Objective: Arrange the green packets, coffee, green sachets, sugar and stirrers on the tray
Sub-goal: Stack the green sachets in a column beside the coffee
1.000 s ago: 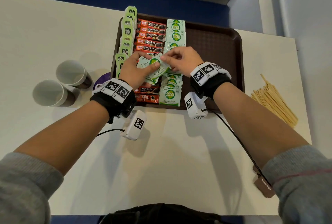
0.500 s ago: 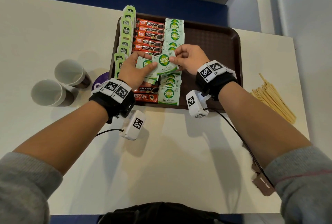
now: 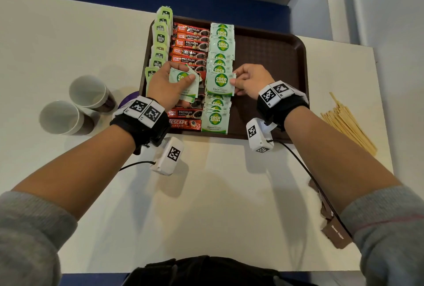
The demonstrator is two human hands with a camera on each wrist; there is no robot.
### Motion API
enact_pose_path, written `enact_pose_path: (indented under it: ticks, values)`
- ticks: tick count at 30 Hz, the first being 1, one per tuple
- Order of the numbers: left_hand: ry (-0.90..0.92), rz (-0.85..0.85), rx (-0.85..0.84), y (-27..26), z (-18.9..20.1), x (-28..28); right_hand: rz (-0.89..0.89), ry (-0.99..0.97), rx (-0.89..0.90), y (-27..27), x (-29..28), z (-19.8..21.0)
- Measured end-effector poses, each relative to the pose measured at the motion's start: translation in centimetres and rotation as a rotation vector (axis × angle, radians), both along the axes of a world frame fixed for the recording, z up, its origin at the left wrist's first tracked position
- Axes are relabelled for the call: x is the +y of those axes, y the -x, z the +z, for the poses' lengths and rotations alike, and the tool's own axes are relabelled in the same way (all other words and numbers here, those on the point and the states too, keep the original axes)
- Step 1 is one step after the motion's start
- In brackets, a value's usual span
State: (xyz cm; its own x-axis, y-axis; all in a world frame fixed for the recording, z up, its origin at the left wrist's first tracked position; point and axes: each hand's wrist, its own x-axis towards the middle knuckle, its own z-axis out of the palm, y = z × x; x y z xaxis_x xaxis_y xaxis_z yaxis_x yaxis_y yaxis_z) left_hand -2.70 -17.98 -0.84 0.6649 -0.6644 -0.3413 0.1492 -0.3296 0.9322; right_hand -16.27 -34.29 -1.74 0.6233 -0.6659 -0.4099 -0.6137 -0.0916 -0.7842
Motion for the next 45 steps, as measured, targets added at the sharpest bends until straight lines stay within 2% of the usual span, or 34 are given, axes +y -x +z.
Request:
enact_pose_path:
  ticks: [11, 30, 34, 39, 45]
  values:
    - [-0.008, -0.005, -0.004, 0.0, -0.2, 0.2, -0.051, 0.085, 0.034, 0.0, 0.4, -0.8]
    - [-0.021, -0.003, -0.002, 0.0, -0.5, 0.2, -0.034, 0.205, 0.128, 0.1, 0.3, -1.0]
    - [-0.011, 0.000, 0.025, 0.2, -0.3, 0.2, -0.045, 0.237, 0.082, -0.2, 0.5, -0.3]
    - [0.007, -0.032, 0.030, 0.3, -0.4, 0.3, 0.057, 0.130, -0.006, -1.5, 2.3, 1.6]
    - [0.030, -0.091, 0.009, 0.6, -0.3, 0.5, 0.173, -0.033, -0.017, -2.9, 3.9, 2.3]
